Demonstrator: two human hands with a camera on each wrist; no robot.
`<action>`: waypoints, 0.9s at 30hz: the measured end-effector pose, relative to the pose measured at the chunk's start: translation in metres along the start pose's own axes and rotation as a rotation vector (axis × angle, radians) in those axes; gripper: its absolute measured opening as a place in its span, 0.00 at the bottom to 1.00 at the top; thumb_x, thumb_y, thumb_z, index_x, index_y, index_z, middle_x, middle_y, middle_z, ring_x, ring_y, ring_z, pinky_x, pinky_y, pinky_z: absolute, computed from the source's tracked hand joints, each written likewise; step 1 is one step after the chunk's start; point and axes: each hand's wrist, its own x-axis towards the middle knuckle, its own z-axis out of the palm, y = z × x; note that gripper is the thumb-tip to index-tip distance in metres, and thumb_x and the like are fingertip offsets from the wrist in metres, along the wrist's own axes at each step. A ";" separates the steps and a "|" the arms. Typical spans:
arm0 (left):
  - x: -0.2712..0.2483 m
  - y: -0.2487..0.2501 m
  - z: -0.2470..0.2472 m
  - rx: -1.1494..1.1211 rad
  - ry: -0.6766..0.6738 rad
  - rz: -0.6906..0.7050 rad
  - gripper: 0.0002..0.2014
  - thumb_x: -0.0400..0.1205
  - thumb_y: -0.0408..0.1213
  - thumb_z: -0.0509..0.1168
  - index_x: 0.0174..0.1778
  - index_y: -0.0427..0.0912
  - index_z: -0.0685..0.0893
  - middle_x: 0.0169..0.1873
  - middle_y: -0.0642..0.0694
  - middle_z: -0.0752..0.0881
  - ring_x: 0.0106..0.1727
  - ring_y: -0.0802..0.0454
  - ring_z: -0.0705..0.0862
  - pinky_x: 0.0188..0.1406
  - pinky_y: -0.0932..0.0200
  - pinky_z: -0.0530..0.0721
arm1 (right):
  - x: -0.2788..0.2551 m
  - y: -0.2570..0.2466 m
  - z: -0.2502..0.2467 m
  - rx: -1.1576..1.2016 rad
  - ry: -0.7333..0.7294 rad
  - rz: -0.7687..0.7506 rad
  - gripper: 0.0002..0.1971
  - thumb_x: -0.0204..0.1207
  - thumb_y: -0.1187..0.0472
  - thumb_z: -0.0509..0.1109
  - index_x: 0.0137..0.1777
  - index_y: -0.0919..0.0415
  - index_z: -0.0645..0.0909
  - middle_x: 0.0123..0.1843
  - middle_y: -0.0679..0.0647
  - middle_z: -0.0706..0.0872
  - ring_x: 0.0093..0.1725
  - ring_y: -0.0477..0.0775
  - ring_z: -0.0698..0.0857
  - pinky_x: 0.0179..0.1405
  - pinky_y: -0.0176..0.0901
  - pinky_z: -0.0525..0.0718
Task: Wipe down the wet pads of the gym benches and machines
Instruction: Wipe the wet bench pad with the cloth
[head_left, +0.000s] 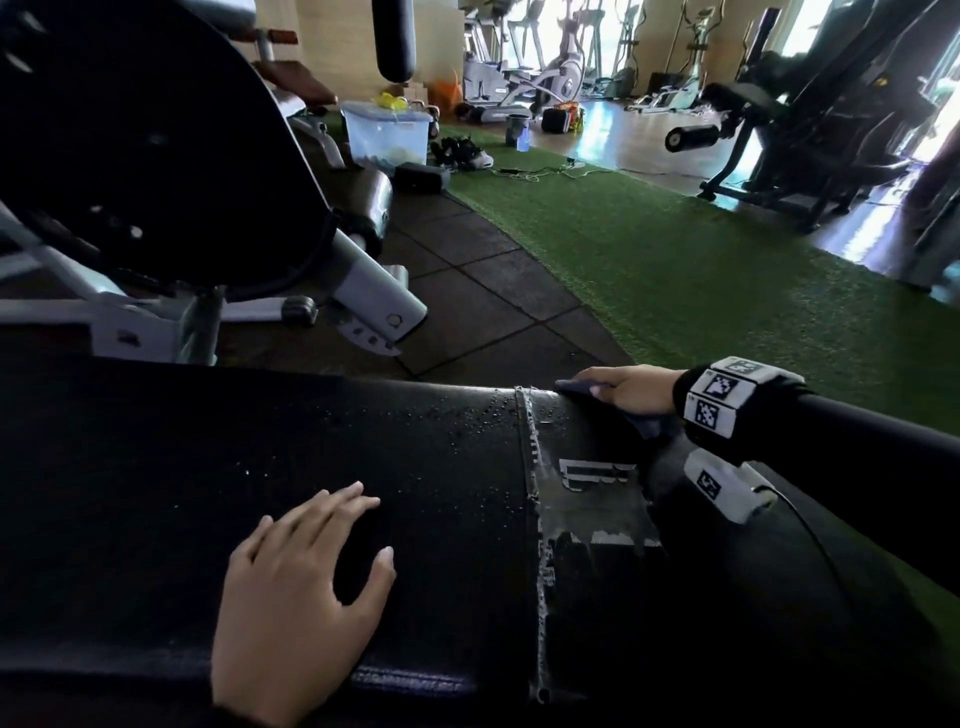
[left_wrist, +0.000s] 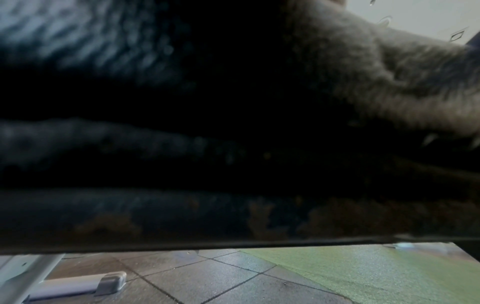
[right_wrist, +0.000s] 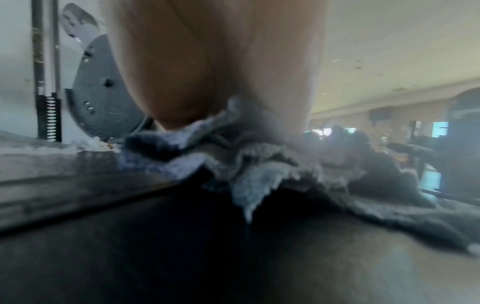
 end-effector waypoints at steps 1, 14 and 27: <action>0.000 0.000 0.000 -0.004 0.004 -0.001 0.25 0.77 0.64 0.51 0.67 0.63 0.77 0.70 0.67 0.75 0.74 0.65 0.68 0.76 0.46 0.66 | 0.005 -0.008 0.001 0.001 0.000 -0.022 0.20 0.86 0.57 0.51 0.77 0.45 0.65 0.72 0.51 0.76 0.68 0.54 0.75 0.62 0.39 0.69; 0.000 0.001 0.002 -0.006 0.008 -0.039 0.25 0.76 0.63 0.52 0.66 0.63 0.78 0.70 0.69 0.74 0.74 0.67 0.68 0.76 0.50 0.64 | 0.001 -0.085 0.017 -0.224 -0.044 -0.435 0.25 0.87 0.56 0.50 0.82 0.47 0.50 0.84 0.46 0.49 0.82 0.54 0.54 0.78 0.40 0.49; -0.001 -0.001 0.004 -0.029 0.025 -0.024 0.24 0.76 0.63 0.52 0.66 0.62 0.79 0.70 0.68 0.75 0.75 0.65 0.68 0.77 0.48 0.64 | -0.051 0.010 0.019 -0.184 -0.029 -0.351 0.27 0.85 0.55 0.54 0.74 0.25 0.48 0.83 0.43 0.39 0.82 0.49 0.53 0.78 0.32 0.50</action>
